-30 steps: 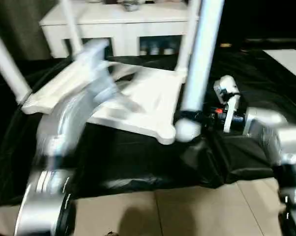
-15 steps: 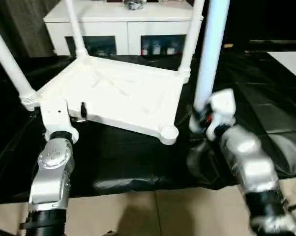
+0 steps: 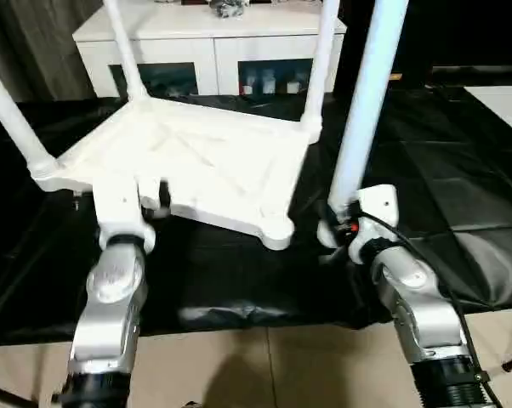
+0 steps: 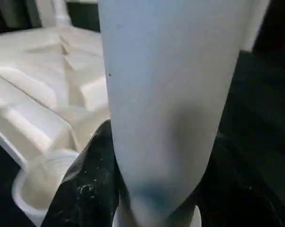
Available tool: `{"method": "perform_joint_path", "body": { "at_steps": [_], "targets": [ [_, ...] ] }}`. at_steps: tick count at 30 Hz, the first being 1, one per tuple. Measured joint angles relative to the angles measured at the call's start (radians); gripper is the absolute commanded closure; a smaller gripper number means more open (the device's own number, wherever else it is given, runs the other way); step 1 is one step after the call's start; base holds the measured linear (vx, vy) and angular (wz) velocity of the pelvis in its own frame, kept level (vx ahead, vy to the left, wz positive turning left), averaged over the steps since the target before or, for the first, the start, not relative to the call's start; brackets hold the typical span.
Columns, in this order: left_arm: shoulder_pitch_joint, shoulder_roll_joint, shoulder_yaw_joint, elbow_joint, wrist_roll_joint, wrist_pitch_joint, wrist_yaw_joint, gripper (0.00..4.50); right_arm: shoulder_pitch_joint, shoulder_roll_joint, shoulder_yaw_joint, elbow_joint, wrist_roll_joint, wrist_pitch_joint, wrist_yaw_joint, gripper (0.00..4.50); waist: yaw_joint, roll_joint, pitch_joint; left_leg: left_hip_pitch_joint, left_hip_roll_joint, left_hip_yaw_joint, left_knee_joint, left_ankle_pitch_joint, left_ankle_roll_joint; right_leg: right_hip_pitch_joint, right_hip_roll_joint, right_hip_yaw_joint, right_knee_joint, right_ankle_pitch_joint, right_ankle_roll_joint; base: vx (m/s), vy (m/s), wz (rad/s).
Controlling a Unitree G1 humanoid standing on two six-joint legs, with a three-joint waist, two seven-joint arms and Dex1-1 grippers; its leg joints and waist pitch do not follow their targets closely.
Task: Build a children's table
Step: Pick table leg
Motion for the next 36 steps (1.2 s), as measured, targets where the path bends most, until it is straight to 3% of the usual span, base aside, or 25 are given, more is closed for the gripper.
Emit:
{"method": "perform_joint_path", "body": {
  "at_steps": [3,6,9,11,16,22,24,25,26,27,28,29,30,31,32,33,34,35,36],
  "targets": [
    [0.000,-0.002,-0.006,0.000,0.000,-0.002,0.000,0.06,0.000,0.000,0.014,0.001,-0.001,0.000,0.009,2.64,0.006,-0.002,0.000,0.007,-0.002,0.009,0.001,-0.001,0.002,0.006,-0.001,0.013,-0.007,0.000,0.004,0.013,0.058,-0.05],
    [-0.001,-0.003,-0.008,0.000,0.001,-0.009,0.000,0.06,0.000,0.000,0.023,0.003,-0.003,0.000,0.013,2.64,0.002,-0.003,0.002,0.032,-0.003,0.020,-0.005,-0.008,0.010,0.027,-0.002,0.019,-0.023,-0.002,0.007,0.014,0.036,-0.04],
    [-0.001,-0.007,-0.011,-0.001,0.002,-0.011,0.000,0.06,-0.004,-0.001,0.028,0.003,-0.003,0.005,0.016,2.64,-0.020,-0.004,0.005,0.070,-0.005,0.024,-0.020,-0.016,0.011,0.059,-0.003,0.018,-0.048,-0.004,0.011,0.000,0.000,0.00],
    [-0.001,-0.011,-0.022,-0.009,0.004,-0.011,0.000,0.06,-0.004,-0.009,0.028,0.002,-0.003,0.006,0.021,2.64,-0.030,-0.010,0.005,0.080,-0.008,0.025,-0.022,-0.024,0.011,0.072,-0.006,0.018,-0.050,-0.006,0.015,0.038,0.013,-0.06],
    [0.000,-0.021,-0.046,-0.010,0.008,-0.011,0.000,0.06,-0.004,-0.016,0.028,0.002,-0.010,0.008,0.024,2.64,-0.050,-0.014,0.002,0.083,-0.015,0.032,-0.030,-0.035,0.010,0.072,-0.008,0.024,-0.050,-0.009,0.019,0.073,0.009,-0.04],
    [-0.001,-0.026,-0.047,-0.007,0.009,-0.011,0.000,0.06,-0.004,-0.025,0.029,0.002,-0.021,0.008,0.018,2.64,-0.040,-0.012,0.001,0.082,-0.015,0.034,-0.037,-0.047,0.020,0.074,-0.005,0.022,-0.047,-0.031,0.009,0.078,-0.014,0.03],
    [-0.010,-0.028,-0.054,-0.007,0.009,-0.011,0.000,0.06,-0.004,-0.045,0.029,0.004,-0.026,0.007,0.015,2.64,-0.042,-0.005,-0.005,0.047,-0.019,0.002,-0.012,-0.059,0.044,0.077,-0.012,-0.009,-0.051,-0.037,0.017,0.065,0.006,0.28],
    [-0.012,-0.029,-0.059,-0.006,0.009,-0.012,0.000,0.06,-0.004,-0.051,0.028,0.006,-0.032,0.007,0.015,2.64,-0.048,-0.002,-0.006,0.026,-0.026,-0.019,0.007,-0.069,0.078,0.080,-0.020,-0.034,-0.051,-0.044,0.021,0.062,0.013,0.43],
    [-0.012,-0.028,-0.059,-0.003,0.009,-0.011,0.000,0.06,-0.004,-0.052,0.027,0.007,-0.035,0.007,0.015,2.64,-0.050,0.001,-0.005,0.017,-0.033,-0.037,0.016,-0.073,0.089,0.087,-0.024,-0.049,-0.052,-0.050,0.024,0.068,0.024,0.60],
    [-0.011,-0.025,-0.058,-0.001,0.009,-0.011,0.000,0.06,-0.004,-0.051,0.026,0.007,-0.039,0.007,0.014,2.64,-0.050,0.004,-0.005,0.016,-0.043,-0.055,0.025,-0.078,0.099,0.098,-0.032,-0.067,-0.051,-0.059,0.029,0.093,0.029,0.58],
    [-0.012,-0.020,-0.056,-0.001,0.009,-0.011,0.000,0.06,-0.005,-0.043,0.028,0.007,-0.040,0.007,0.013,2.64,-0.051,0.006,-0.004,0.018,-0.052,-0.073,0.028,-0.082,0.105,0.107,-0.031,-0.072,-0.048,-0.068,0.031,0.093,0.029,0.58],
    [-0.012,-0.017,-0.054,0.000,0.009,-0.011,0.000,0.06,-0.005,-0.033,0.031,0.007,-0.043,0.007,0.005,2.64,-0.052,0.006,-0.004,0.021,-0.060,-0.089,0.028,-0.083,0.107,0.114,-0.032,-0.068,-0.042,-0.079,0.030,0.105,-0.021,0.55],
    [-0.013,-0.013,-0.052,0.000,0.009,-0.011,0.000,0.06,-0.007,-0.029,0.026,0.012,-0.043,0.007,-0.006,2.64,-0.055,0.006,-0.002,0.028,-0.079,-0.109,0.026,-0.083,0.107,0.113,-0.032,-0.059,-0.024,-0.098,0.019,0.084,-0.049,0.55],
    [-0.013,-0.009,-0.045,0.000,0.009,-0.011,0.000,0.06,-0.009,-0.023,0.020,0.015,-0.040,0.009,-0.011,2.64,-0.060,0.003,-0.002,0.035,-0.096,-0.123,0.026,-0.084,0.108,0.109,-0.032,-0.039,0.004,-0.120,0.000,0.084,-0.049,0.55],
    [-0.012,-0.005,-0.037,0.002,0.009,-0.011,0.000,0.06,-0.014,-0.012,0.013,0.016,-0.033,0.014,-0.019,2.64,-0.063,0.001,0.000,0.047,-0.100,-0.117,0.026,-0.088,0.100,0.097,-0.032,-0.005,0.037,-0.137,-0.023,0.064,-0.044,0.38],
    [-0.012,0.002,-0.029,0.004,0.010,-0.011,0.000,0.06,-0.023,-0.001,0.012,0.016,-0.024,0.018,-0.022,2.64,-0.063,-0.001,0.000,0.057,-0.106,-0.110,0.027,-0.093,0.093,0.082,-0.031,0.018,0.062,-0.144,-0.032,0.044,-0.075,0.06],
    [-0.018,0.001,-0.027,0.006,0.010,-0.011,-0.001,0.06,-0.029,-0.001,0.010,0.015,-0.016,0.018,-0.024,2.64,-0.064,-0.005,0.001,0.066,-0.116,-0.101,0.028,-0.096,0.091,0.081,-0.031,0.049,0.074,-0.146,0.002,0.044,-0.075,0.06],
    [-0.027,-0.011,-0.031,0.006,0.010,-0.011,-0.001,0.06,-0.027,-0.011,0.003,0.016,-0.015,0.018,-0.027,2.64,-0.051,-0.005,0.002,0.059,-0.117,-0.090,0.039,-0.103,0.129,0.094,-0.027,0.054,0.067,-0.144,0.031,0.056,-0.067,0.01],
    [-0.035,-0.023,-0.059,0.007,0.009,-0.011,-0.005,0.06,-0.017,-0.022,-0.008,0.018,-0.016,0.019,-0.031,2.64,-0.042,-0.001,0.001,0.046,-0.111,-0.075,0.078,-0.109,0.208,0.111,-0.017,0.059,0.050,-0.142,0.028,0.061,-0.038,0.16]
  ]
}}
